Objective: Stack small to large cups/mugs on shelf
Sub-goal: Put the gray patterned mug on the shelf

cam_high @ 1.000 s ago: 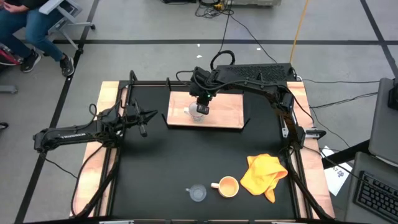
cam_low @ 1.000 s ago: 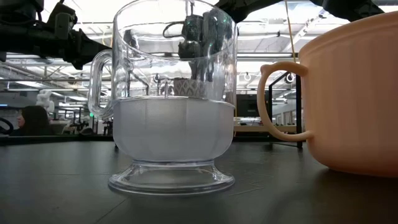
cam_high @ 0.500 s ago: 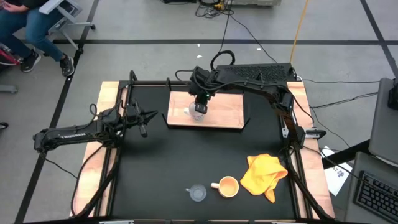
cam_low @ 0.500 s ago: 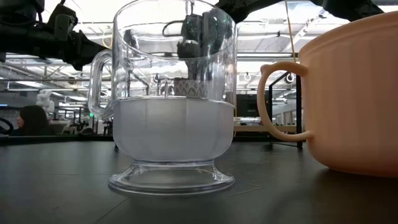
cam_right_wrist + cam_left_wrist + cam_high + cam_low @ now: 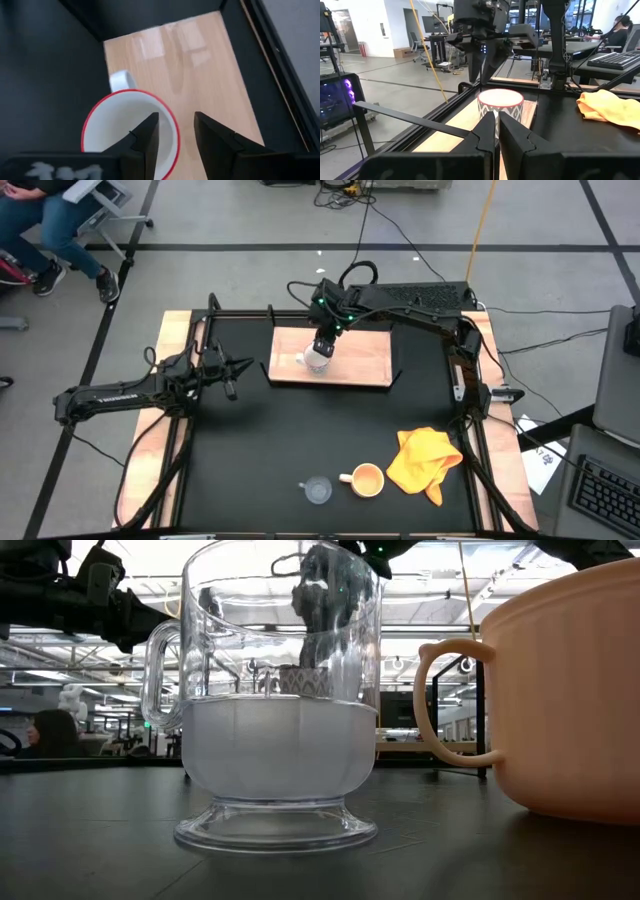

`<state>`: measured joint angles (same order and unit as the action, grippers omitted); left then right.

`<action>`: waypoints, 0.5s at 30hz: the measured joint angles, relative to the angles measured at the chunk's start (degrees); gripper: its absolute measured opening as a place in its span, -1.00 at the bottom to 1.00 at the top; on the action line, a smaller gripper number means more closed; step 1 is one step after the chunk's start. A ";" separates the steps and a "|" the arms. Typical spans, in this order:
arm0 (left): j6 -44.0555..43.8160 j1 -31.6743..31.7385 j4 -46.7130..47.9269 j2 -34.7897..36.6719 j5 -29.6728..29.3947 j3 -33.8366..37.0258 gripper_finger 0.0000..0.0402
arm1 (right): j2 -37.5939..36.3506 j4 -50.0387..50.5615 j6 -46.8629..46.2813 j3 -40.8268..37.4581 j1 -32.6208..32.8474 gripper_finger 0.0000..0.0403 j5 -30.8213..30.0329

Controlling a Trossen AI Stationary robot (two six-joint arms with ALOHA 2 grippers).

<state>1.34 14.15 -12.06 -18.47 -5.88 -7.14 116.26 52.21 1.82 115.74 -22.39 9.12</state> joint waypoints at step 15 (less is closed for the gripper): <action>-0.15 0.02 -0.16 0.01 0.01 0.00 -0.88 | -0.85 8.55 -11.52 0.00 0.73 -0.42 -0.49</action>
<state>1.19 14.17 -12.22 -18.46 -5.87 -7.14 115.42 60.76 -9.69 115.74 -21.66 8.63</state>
